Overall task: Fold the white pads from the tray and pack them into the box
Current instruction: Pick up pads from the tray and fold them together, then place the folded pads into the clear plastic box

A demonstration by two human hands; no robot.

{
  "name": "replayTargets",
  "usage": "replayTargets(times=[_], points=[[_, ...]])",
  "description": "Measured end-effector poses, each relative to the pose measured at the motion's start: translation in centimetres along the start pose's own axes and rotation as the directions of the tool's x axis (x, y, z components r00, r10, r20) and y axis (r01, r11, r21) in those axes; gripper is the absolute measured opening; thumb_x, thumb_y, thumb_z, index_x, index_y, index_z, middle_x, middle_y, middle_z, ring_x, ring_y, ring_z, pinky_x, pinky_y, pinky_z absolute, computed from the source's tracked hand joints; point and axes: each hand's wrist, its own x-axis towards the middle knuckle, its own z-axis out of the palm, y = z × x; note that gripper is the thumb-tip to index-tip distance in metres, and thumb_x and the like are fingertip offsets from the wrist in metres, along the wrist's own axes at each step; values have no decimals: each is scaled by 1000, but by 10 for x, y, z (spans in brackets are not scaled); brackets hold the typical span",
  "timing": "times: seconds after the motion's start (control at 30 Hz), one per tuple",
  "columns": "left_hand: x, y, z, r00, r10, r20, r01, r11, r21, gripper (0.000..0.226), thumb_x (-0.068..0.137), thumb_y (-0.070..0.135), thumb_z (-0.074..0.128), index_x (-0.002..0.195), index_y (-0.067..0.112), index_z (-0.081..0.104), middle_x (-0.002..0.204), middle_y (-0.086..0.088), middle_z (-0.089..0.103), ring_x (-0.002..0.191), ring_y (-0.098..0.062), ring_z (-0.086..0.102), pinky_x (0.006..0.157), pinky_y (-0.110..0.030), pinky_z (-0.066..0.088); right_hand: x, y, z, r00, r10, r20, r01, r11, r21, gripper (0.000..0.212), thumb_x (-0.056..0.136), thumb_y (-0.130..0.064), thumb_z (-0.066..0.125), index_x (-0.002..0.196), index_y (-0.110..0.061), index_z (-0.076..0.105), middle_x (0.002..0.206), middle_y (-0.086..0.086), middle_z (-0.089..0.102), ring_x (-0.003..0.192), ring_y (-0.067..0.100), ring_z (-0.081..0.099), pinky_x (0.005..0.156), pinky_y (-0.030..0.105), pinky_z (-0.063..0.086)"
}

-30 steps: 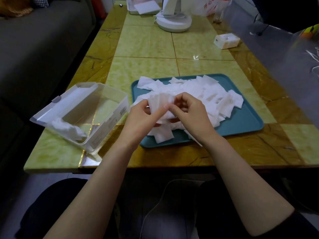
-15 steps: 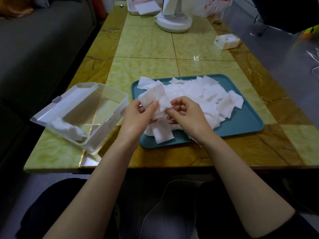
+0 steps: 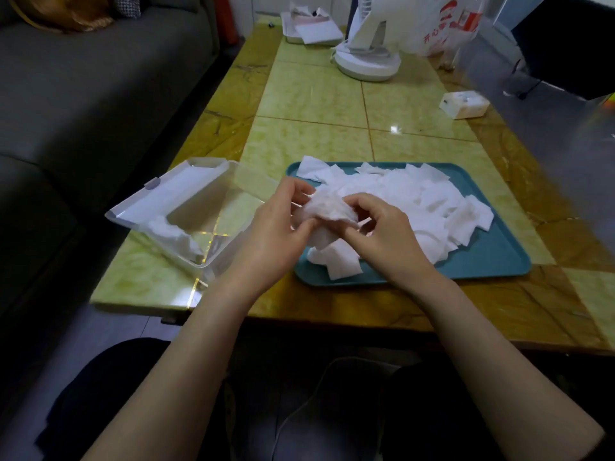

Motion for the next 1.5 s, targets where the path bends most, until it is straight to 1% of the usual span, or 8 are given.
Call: replayTargets(times=[0.1,0.27,0.4,0.73,0.9,1.13,1.33,1.5], points=[[-3,-4,-30,992,52,-116,-31,985,170,18,92,13,58,110,13,55,102,9,57,88,-8,55,78,-18,43,9,-17,4,993,71,-92,-66,996,56,8,85,-16,63,90,-21,60,78,-14,58,69,2,52,61,12,41],[-13,-27,-82,962,-105,-252,207,883,421,31,91,19,59,121,12,55,122,-10,54,114,-30,49,96,-47,40,32,-56,31,991,97,-92,-84,986,143,16,86,-27,61,95,-15,58,85,-1,61,79,19,60,72,43,54],[-27,-37,-107,921,-299,-251,390,688,612,45,90,31,60,131,17,50,135,-17,42,122,-37,34,100,-45,28,54,-70,69,999,32,28,-32,999,-16,19,85,-23,58,95,-7,55,84,6,61,82,29,61,72,43,50],[-44,-53,-132,872,-475,-121,459,706,540,66,82,52,64,136,22,42,140,-6,41,128,-31,37,100,-41,29,76,-88,143,933,76,351,84,904,-420,20,82,-18,60,77,-11,42,84,12,45,77,26,43,52,29,22],[-44,-58,-133,887,-448,-110,445,766,464,70,80,43,71,138,17,41,139,-6,42,127,-28,42,102,-41,36,70,-92,157,795,99,599,180,904,-389,28,82,-14,64,107,-2,58,106,17,62,96,30,58,46,19,28],[-42,-57,-131,889,-444,-107,439,766,469,68,82,40,70,138,17,40,140,-6,41,128,-28,40,99,-36,31,71,-90,155,922,3,386,144,925,-351,17,75,-11,64,78,6,59,77,22,61,76,33,54,59,35,32],[-41,-57,-131,886,-450,-113,450,770,452,65,80,39,71,135,19,43,135,-7,44,125,-30,40,97,-36,31,73,-91,159,829,-9,559,229,918,-325,9,78,-6,61,86,-3,60,86,12,63,76,20,51,49,21,30],[-41,-53,-131,882,-458,-108,453,764,458,66,82,38,70,138,21,39,139,-7,41,129,-29,36,100,-37,29,74,-89,148,786,28,617,211,927,-311,29,88,-4,52,116,-4,56,111,13,65,104,25,59,84,29,44]])
